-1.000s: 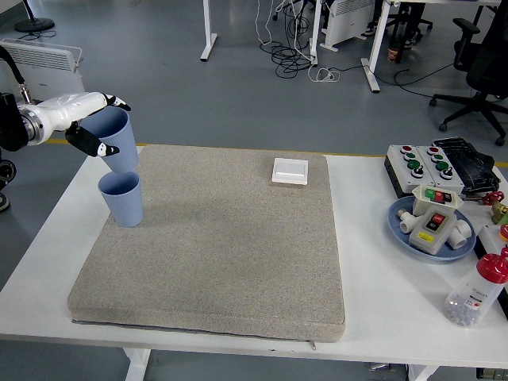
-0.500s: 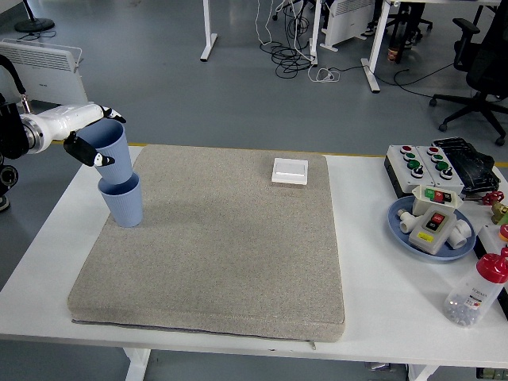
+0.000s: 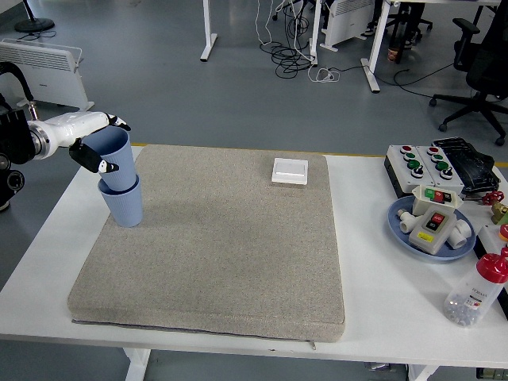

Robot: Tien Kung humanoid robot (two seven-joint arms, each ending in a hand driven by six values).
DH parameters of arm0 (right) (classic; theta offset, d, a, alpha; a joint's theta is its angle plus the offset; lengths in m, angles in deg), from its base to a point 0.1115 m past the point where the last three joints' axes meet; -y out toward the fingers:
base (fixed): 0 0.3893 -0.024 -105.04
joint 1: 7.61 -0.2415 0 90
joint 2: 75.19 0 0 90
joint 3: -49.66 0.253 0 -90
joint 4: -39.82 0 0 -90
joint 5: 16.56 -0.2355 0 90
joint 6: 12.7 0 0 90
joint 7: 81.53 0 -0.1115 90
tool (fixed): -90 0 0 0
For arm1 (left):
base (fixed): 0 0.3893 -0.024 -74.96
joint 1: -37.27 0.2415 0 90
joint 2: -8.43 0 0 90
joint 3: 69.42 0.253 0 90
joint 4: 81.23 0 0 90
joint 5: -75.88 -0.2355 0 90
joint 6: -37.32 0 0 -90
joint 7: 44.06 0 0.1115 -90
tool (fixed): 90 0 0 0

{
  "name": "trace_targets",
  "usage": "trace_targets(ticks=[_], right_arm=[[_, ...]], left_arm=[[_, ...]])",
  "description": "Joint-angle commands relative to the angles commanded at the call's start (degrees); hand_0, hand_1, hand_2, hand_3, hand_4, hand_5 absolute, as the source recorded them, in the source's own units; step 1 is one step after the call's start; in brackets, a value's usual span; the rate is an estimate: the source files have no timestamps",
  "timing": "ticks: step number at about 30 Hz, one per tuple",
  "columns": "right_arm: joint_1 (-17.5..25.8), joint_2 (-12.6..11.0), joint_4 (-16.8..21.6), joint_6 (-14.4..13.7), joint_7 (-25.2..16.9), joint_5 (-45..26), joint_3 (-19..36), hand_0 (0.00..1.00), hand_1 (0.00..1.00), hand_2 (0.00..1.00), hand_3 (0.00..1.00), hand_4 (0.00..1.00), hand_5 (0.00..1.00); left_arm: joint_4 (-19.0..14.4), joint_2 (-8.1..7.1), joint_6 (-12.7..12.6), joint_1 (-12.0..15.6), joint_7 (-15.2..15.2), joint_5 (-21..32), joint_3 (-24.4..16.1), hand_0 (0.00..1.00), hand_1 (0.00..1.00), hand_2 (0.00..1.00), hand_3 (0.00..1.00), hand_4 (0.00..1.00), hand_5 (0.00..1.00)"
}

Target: Push cup pick cup insert cup

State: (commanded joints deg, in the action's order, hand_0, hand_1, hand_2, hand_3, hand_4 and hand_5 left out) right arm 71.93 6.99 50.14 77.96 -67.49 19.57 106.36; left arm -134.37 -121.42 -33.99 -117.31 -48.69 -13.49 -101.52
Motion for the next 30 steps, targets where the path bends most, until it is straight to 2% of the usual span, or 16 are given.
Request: trace_targets(ticks=[11, 14, 15, 20, 21, 26, 27, 30], right_arm=[[-0.1, -0.07, 0.0, 0.03, -0.05, -0.11, -0.1, 0.774, 0.715, 0.716, 0.619, 0.286, 0.559], [-0.09, -0.03, 0.0, 0.03, -0.02, -0.13, -0.14, 0.774, 0.715, 0.716, 0.619, 0.286, 0.559], [-0.09, -0.02, 0.0, 0.04, 0.0, -0.07, -0.11, 0.774, 0.715, 0.716, 0.62, 0.286, 0.56], [0.0, 0.06, 0.0, 0.02, 0.0, -0.06, -0.14, 0.774, 0.715, 0.716, 0.62, 0.286, 0.56], [0.04, 0.08, 0.0, 0.01, 0.0, -0.11, -0.16, 0.774, 0.715, 0.716, 0.619, 0.286, 0.559], [0.19, 0.12, 0.0, -0.01, -0.04, -0.12, -0.17, 0.774, 0.715, 0.716, 0.619, 0.286, 0.559], [0.2, 0.13, 0.0, -0.01, -0.04, -0.09, -0.15, 0.774, 0.715, 0.716, 0.619, 0.286, 0.559], [0.23, 0.13, 0.0, 0.0, -0.05, 0.0, -0.11, 0.774, 0.715, 0.716, 0.619, 0.286, 0.559]], left_arm=[[1.14, 0.31, -0.05, -0.21, 0.16, 0.34, 0.71, 0.529, 0.583, 0.621, 0.678, 0.473, 0.002], [1.87, 0.87, -0.55, -0.61, 0.97, 0.38, 1.85, 0.529, 0.583, 0.621, 0.678, 0.473, 0.002], [2.12, 1.08, -0.63, -0.73, 1.12, 0.37, 2.1, 0.544, 0.615, 0.682, 0.696, 0.486, 0.002], [3.73, 2.05, -0.95, -1.17, 1.95, 0.29, 3.31, 0.544, 0.615, 0.682, 0.696, 0.486, 0.002], [4.08, 2.2, -1.0, -1.19, 2.22, 0.42, 3.49, 0.617, 0.73, 0.829, 0.816, 0.743, 0.114], [5.03, 2.59, -0.77, -1.07, 2.56, 0.97, 3.86, 0.617, 0.73, 0.829, 0.816, 0.743, 0.114], [5.09, 2.62, -0.76, -1.07, 2.58, 1.01, 3.89, 0.754, 0.822, 0.928, 0.87, 0.89, 0.366], [5.61, 2.88, -0.91, -1.2, 2.8, 1.23, 4.01, 0.754, 0.822, 0.928, 0.87, 0.89, 0.366]])
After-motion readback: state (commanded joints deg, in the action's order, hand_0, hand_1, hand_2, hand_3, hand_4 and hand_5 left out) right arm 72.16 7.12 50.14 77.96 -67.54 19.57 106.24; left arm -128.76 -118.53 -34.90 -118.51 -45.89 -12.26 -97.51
